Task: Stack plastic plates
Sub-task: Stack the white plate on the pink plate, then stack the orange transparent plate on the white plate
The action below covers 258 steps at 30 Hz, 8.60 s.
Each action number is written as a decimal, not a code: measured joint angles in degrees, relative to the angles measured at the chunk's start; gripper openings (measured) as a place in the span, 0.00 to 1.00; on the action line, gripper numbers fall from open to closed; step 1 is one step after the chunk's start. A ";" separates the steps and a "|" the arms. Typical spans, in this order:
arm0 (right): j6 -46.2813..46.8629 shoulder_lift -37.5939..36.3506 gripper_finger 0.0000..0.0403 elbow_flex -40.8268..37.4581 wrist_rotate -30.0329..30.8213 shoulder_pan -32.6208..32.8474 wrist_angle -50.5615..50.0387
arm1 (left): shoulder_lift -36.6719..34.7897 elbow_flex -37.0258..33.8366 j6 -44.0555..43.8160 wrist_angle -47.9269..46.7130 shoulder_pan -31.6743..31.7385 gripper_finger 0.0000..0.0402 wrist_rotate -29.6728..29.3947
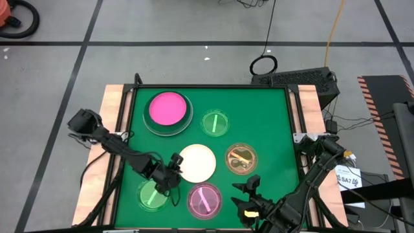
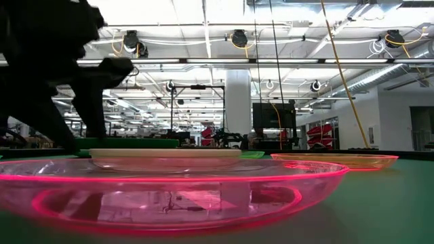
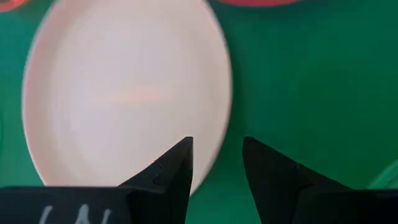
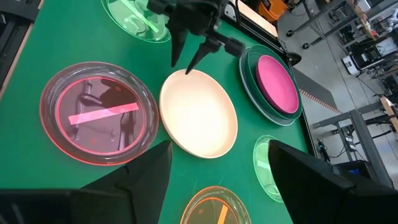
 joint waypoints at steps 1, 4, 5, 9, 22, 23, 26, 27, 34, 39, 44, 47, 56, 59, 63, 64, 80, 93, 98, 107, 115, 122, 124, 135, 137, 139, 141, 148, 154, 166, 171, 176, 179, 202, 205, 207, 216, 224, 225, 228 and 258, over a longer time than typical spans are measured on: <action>0.00 0.00 0.64 0.00 0.00 0.00 0.00 | 0.31 0.00 0.02 -0.05 0.29 0.37 -0.01; 0.00 0.00 0.64 0.00 0.00 0.00 0.00 | 1.65 0.00 0.66 0.17 1.08 0.37 0.00; 0.00 0.00 0.64 0.00 0.00 0.00 0.00 | 2.05 0.00 0.68 0.03 1.31 0.37 0.00; 0.00 0.00 0.64 0.00 0.00 0.00 0.00 | 3.49 0.02 0.70 0.33 2.22 0.37 0.04; 0.00 0.00 0.64 0.00 0.00 0.00 0.00 | 4.38 0.08 2.16 1.26 2.27 0.22 0.04; 0.00 0.00 0.64 0.00 0.00 0.00 0.00 | 4.40 0.07 2.31 1.26 2.20 0.19 0.02; 0.00 0.00 0.64 0.00 0.00 0.00 0.00 | 4.43 0.03 2.58 1.26 2.23 0.12 -0.04; 0.00 0.00 0.64 0.00 0.00 0.00 0.00 | 4.43 0.00 2.58 1.23 2.24 0.10 -0.05; 0.00 0.00 0.64 0.00 0.00 -0.02 0.00 | 4.45 -0.04 3.78 1.14 2.27 0.03 -0.86; 0.00 0.00 0.64 0.00 0.02 -0.02 0.00 | 4.51 0.44 3.93 0.86 2.29 0.04 -3.30; 0.00 0.00 0.64 0.00 0.02 -0.09 0.01 | 4.51 2.01 4.14 -0.02 2.27 0.04 -3.78; 0.00 0.00 0.64 0.00 0.02 -0.33 0.00 | 4.51 3.58 4.09 -1.25 2.27 0.04 -3.96; 0.00 0.00 0.64 0.00 0.02 -0.70 0.00 | 4.49 9.83 4.02 -8.23 2.27 0.04 -4.10; 0.70 0.00 0.64 0.00 0.00 -0.70 0.00 | 4.49 12.21 3.90 -11.39 2.40 0.04 -4.56; 1.89 0.00 0.64 0.00 -1.46 -0.68 0.00 | 4.49 15.14 2.80 -14.87 2.38 0.04 -5.03; 2.04 0.00 0.64 0.00 -1.46 -0.68 0.00 | 4.49 15.73 2.43 -15.87 2.38 0.04 -5.54; 2.56 0.00 0.30 0.00 -1.48 -0.72 -0.04 | 3.70 22.14 -4.32 -28.65 3.31 0.04 -7.21; 2.45 0.00 0.08 -0.02 -1.51 -0.72 -0.50 | -7.27 22.32 -5.03 -33.44 6.93 0.04 -7.12; 2.36 0.00 0.04 -0.02 -2.48 -0.73 -0.66 | -10.29 22.34 -4.86 -36.08 9.72 0.04 -4.76; 2.51 0.00 0.03 -0.02 -4.63 -0.74 -0.85 | -13.52 22.29 -3.87 -40.23 15.75 0.04 -1.11; 3.80 0.00 0.03 -0.02 -8.78 -0.72 -0.87 | -18.30 18.77 -2.16 -42.25 20.48 0.04 0.89; 4.53 0.00 0.03 -0.02 -8.93 -0.79 -0.92 | -25.26 11.05 -0.99 -37.60 24.79 0.04 1.77; 4.48 0.00 0.03 -0.02 -8.92 -0.97 -0.90 | -26.68 8.70 0.09 -35.64 25.91 0.04 1.78; 5.99 0.00 0.03 -0.02 -8.96 -1.40 -1.27 | -26.95 3.25 1.86 -31.05 35.16 0.04 1.79; 5.97 0.00 0.03 -0.02 -8.96 -1.40 -1.30 | -27.00 2.85 2.60 -30.05 37.31 0.04 2.16; 5.97 0.00 0.03 -0.02 -8.98 -1.38 -1.31 | -27.00 2.28 3.50 -28.36 39.64 0.04 4.39; 5.94 0.00 0.03 -0.02 -8.98 -1.38 -1.32 | -27.00 1.34 4.16 -26.79 41.90 0.04 6.81; 5.69 0.00 0.03 -0.02 -8.98 -1.38 -1.36 | -26.98 -1.59 5.11 -23.18 48.28 0.04 7.66; 5.05 0.01 0.03 -0.02 -8.96 -1.38 -1.33 | -26.98 -1.79 4.99 -21.79 51.31 0.04 10.66; 4.45 0.02 0.03 -0.02 -8.96 -1.38 -1.33 | -26.96 -1.79 0.80 -19.51 53.48 0.04 13.90; 4.44 0.01 0.03 -0.02 -8.98 -1.38 -1.33 | -26.96 -1.79 0.49 -19.17 53.48 0.04 13.94; 4.46 0.00 0.03 -0.02 -8.98 -1.38 -1.33 | -26.73 -1.79 -0.99 -17.16 53.34 0.04 15.80; 4.44 0.02 0.03 -0.02 -8.97 -1.38 -1.33 | -25.84 -1.79 -0.92 -15.75 53.19 0.04 15.93; 4.39 0.02 0.03 -0.04 -8.98 -1.38 -1.33 | -14.93 -1.79 -4.61 -15.39 53.28 0.19 8.24; 4.75 0.02 0.03 -0.04 -8.98 -1.38 -1.33 | -14.92 -1.79 -5.61 -15.33 53.15 0.28 7.47; 5.43 0.02 0.03 -0.04 -8.98 -1.38 -1.33 | -14.92 -1.79 -7.26 -15.40 52.78 0.32 7.38; 8.78 0.02 0.03 -0.04 -8.98 -1.38 -1.33 | -14.94 -1.60 -17.05 -15.24 45.35 0.36 6.90; 15.88 0.02 0.03 -1.39 -13.71 -1.33 -0.49 | -14.94 -1.60 -27.99 -14.74 30.96 0.36 -4.40; 16.41 0.02 0.03 -2.03 -14.39 -1.29 -0.47 | -14.94 -1.60 -28.94 -14.00 29.18 0.36 -5.94; 17.74 0.04 0.03 -4.77 -15.50 -1.29 -0.42 | -14.96 -1.60 -29.55 -10.69 24.34 0.36 -8.54; 17.54 -0.37 0.33 -19.12 -21.52 -5.26 4.42 | -24.45 -18.53 -17.47 18.85 18.97 0.36 -6.05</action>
